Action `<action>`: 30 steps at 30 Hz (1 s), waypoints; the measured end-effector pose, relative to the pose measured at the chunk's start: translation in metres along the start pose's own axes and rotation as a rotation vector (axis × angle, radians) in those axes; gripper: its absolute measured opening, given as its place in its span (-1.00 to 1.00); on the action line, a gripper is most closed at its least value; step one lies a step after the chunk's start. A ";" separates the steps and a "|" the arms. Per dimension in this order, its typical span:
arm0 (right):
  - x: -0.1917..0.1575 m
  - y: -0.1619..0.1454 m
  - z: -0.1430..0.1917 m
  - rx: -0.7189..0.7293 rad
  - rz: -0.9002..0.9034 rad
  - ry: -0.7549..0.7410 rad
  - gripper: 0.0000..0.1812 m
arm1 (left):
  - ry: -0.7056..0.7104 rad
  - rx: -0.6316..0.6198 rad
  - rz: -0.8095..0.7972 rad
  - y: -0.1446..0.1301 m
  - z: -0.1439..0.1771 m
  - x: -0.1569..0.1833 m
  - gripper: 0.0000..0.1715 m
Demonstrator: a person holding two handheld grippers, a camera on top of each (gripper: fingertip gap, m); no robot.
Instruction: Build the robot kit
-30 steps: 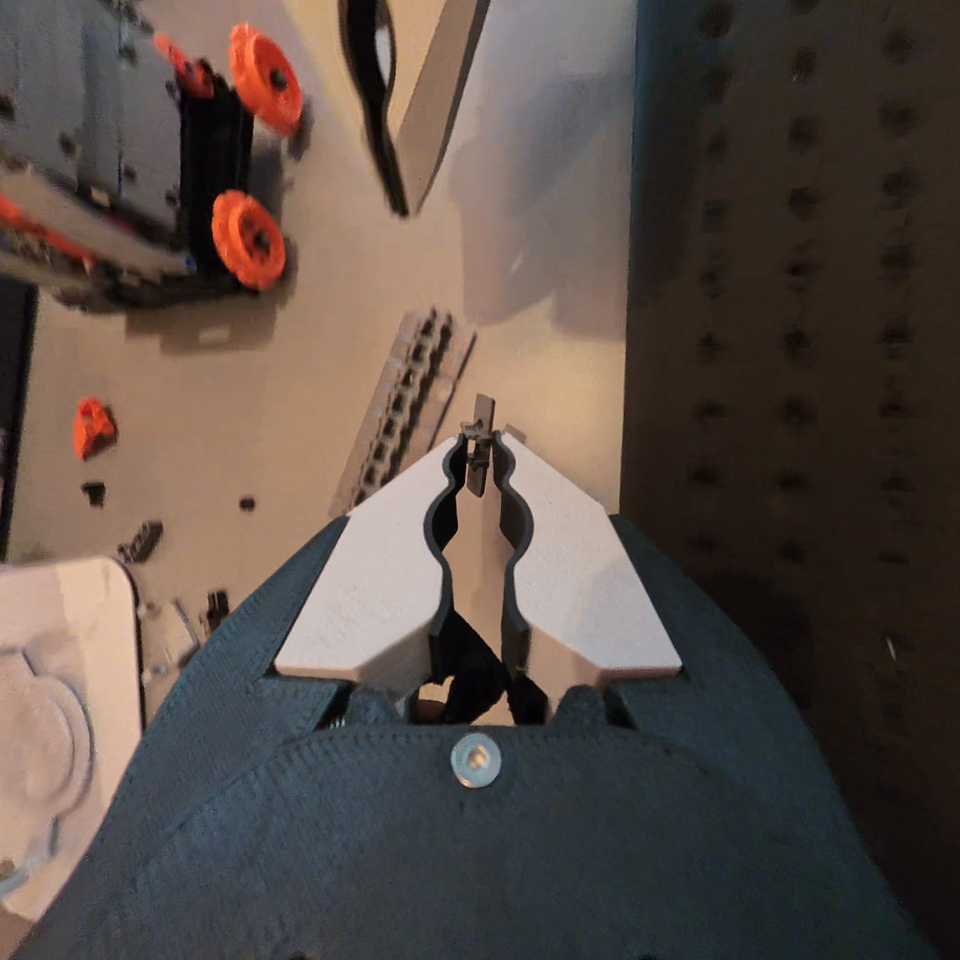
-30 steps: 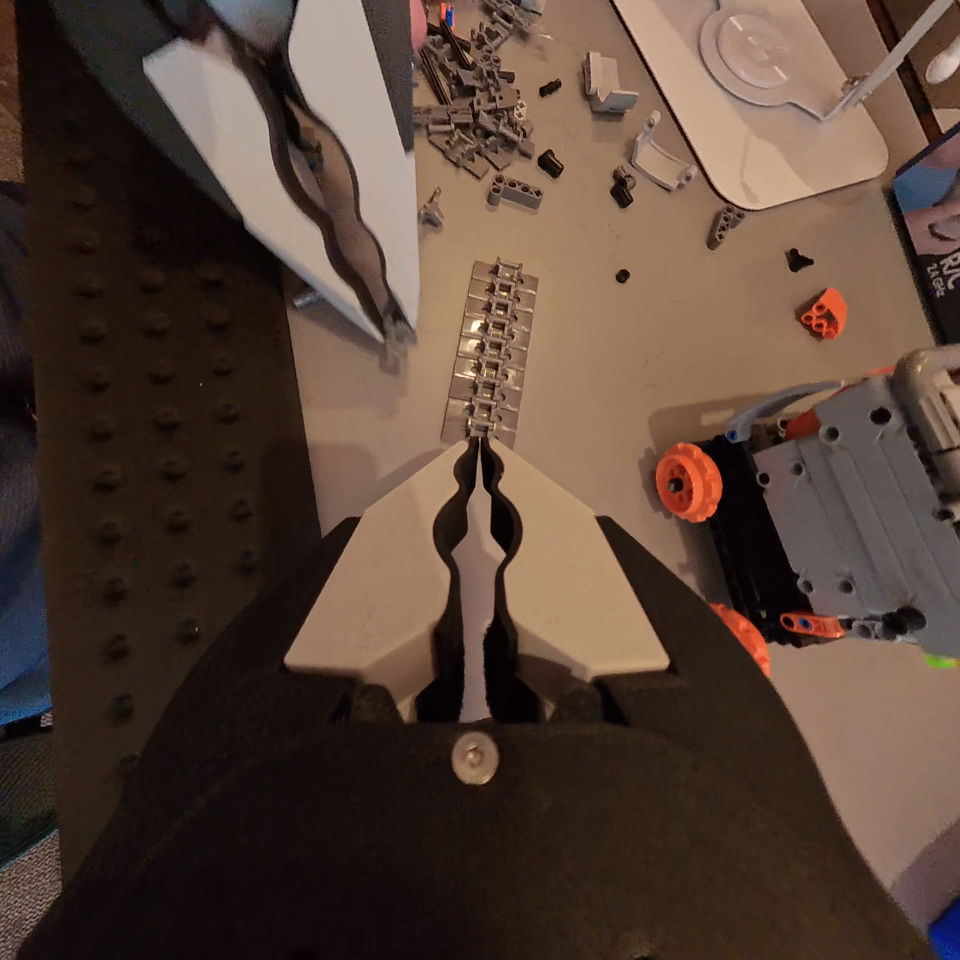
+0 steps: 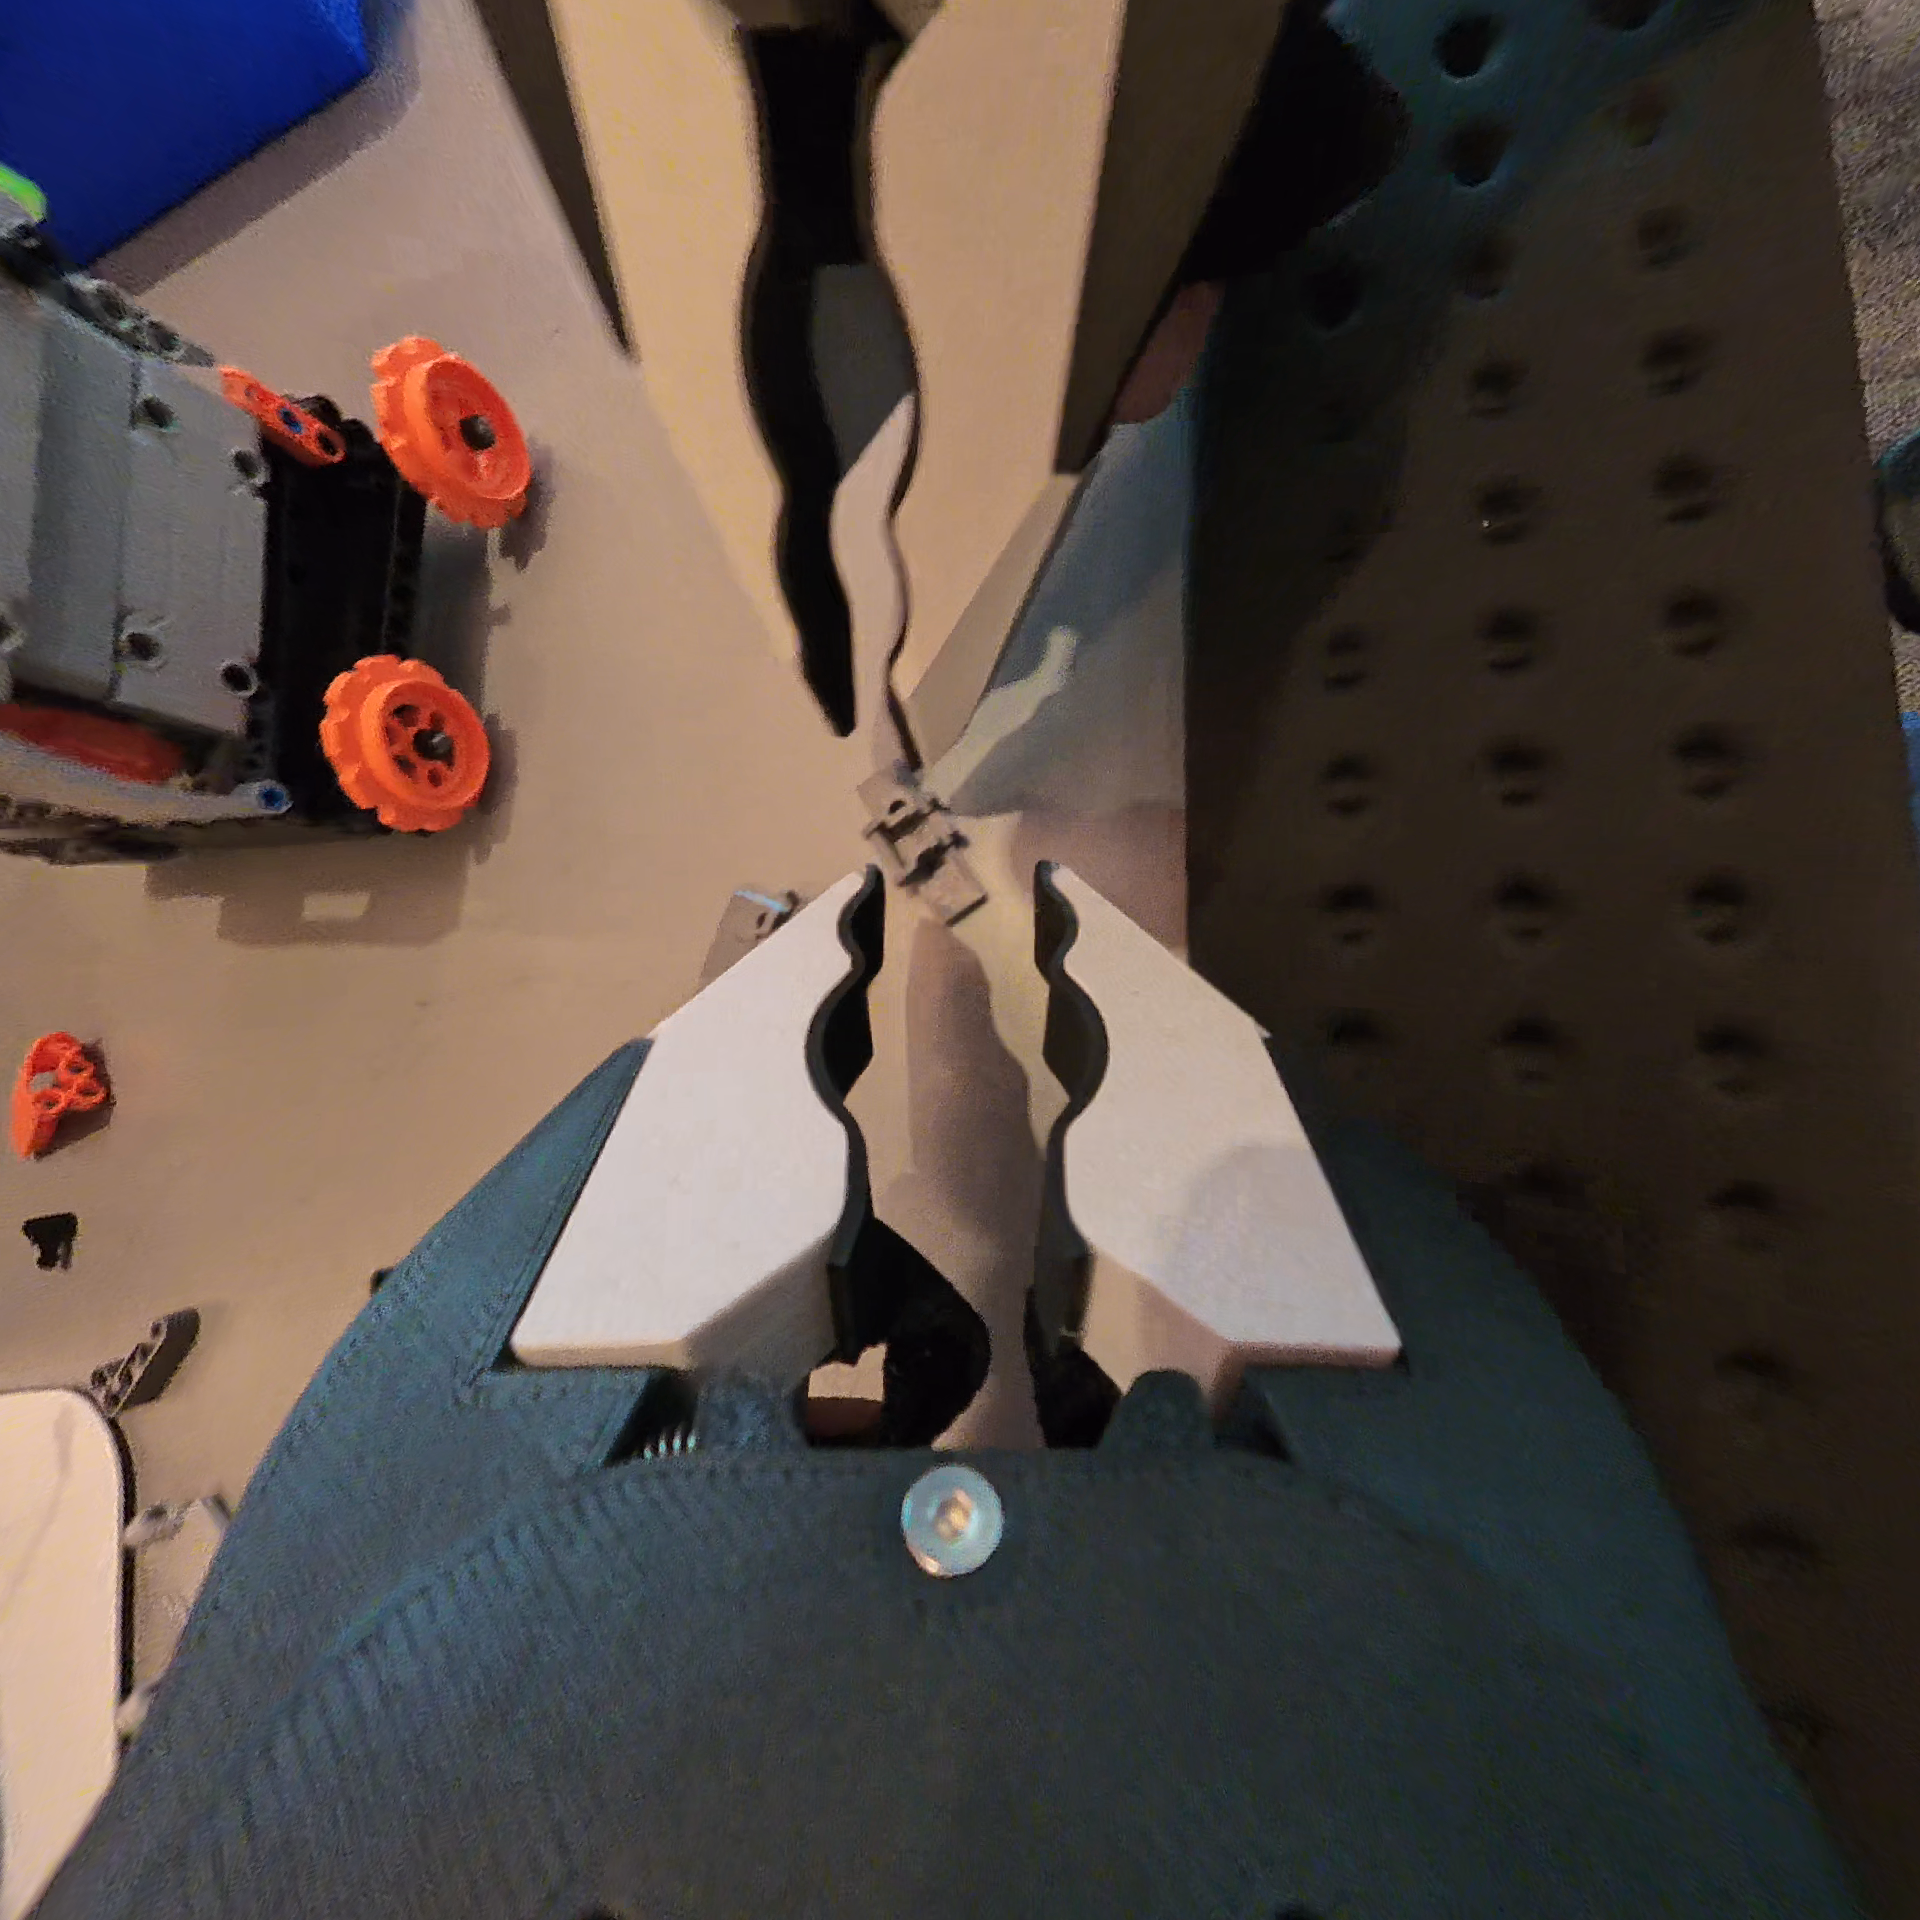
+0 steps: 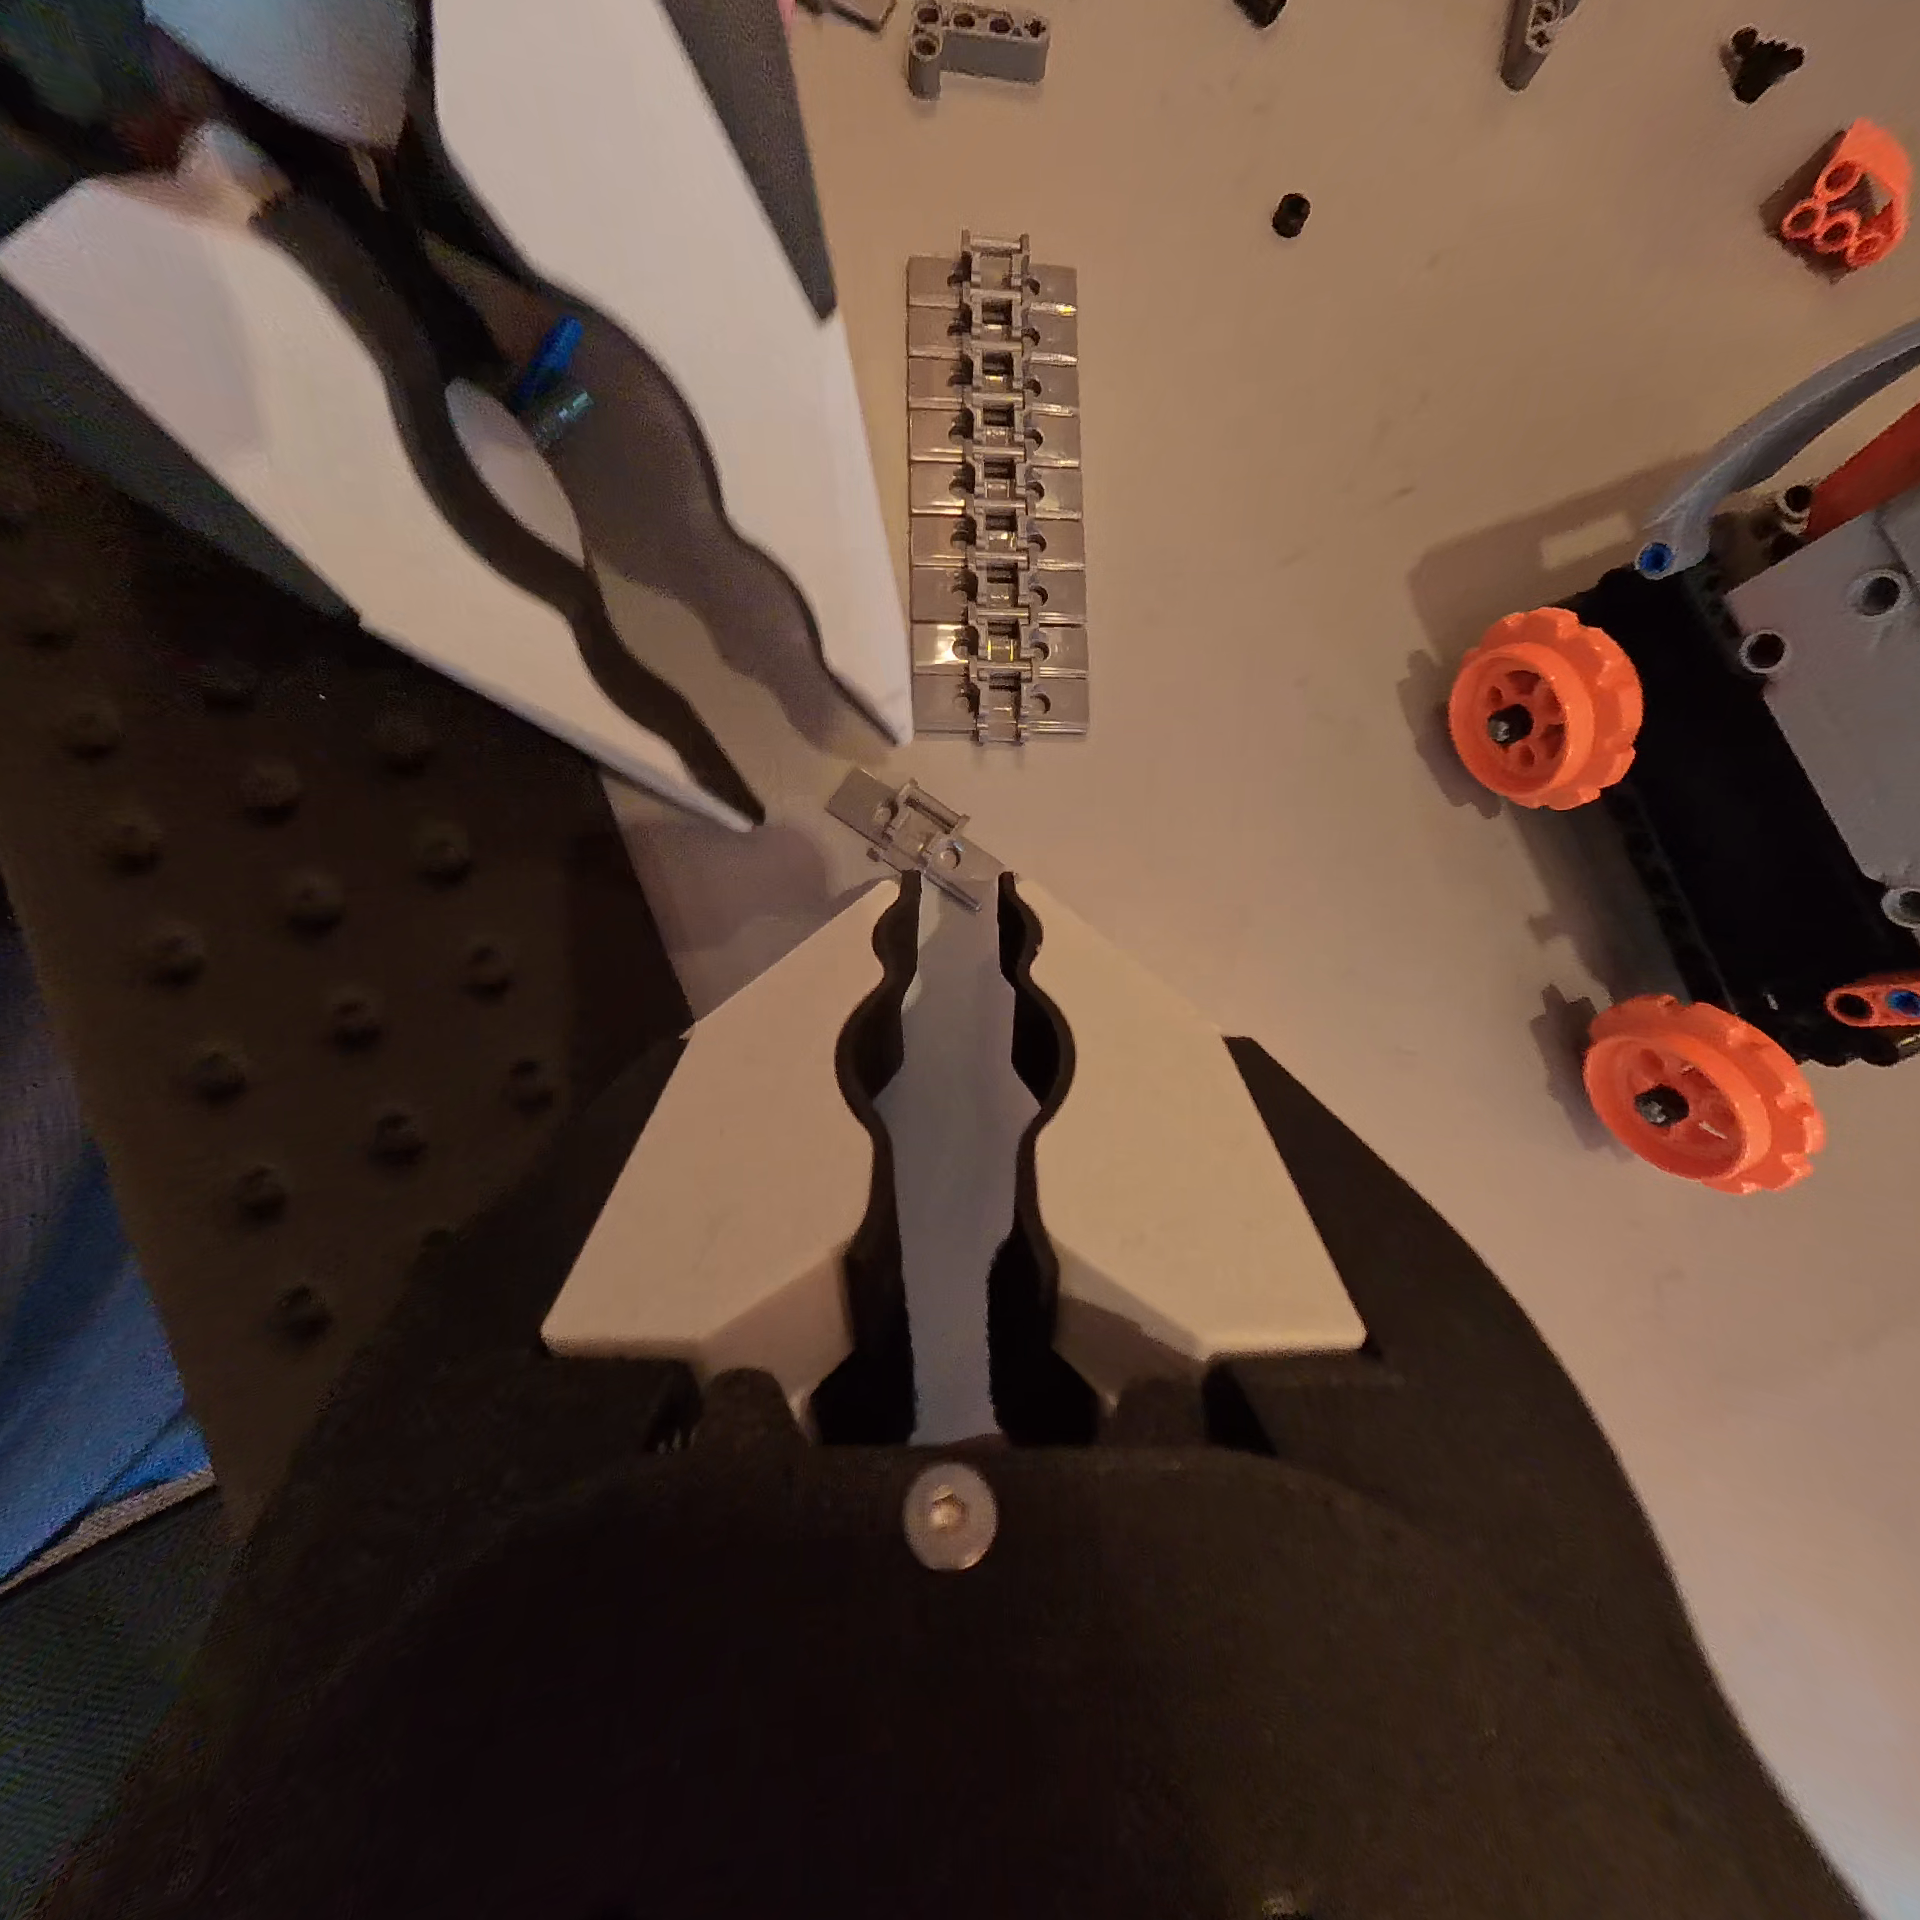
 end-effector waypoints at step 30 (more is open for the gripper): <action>0.023 0.015 -0.009 -0.128 0.247 0.192 -0.67 | -0.011 -0.040 -0.090 -0.026 0.004 -0.024 -0.67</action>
Point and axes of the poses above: each gripper's, where its closed fingertips meet, z back along the fingers, y out of its top, x = y × z across the jaws, the point moved 8 cm from there along z, back along the fingers, and after that the axes turned 2 degrees about -y, right-handed, at the moved point
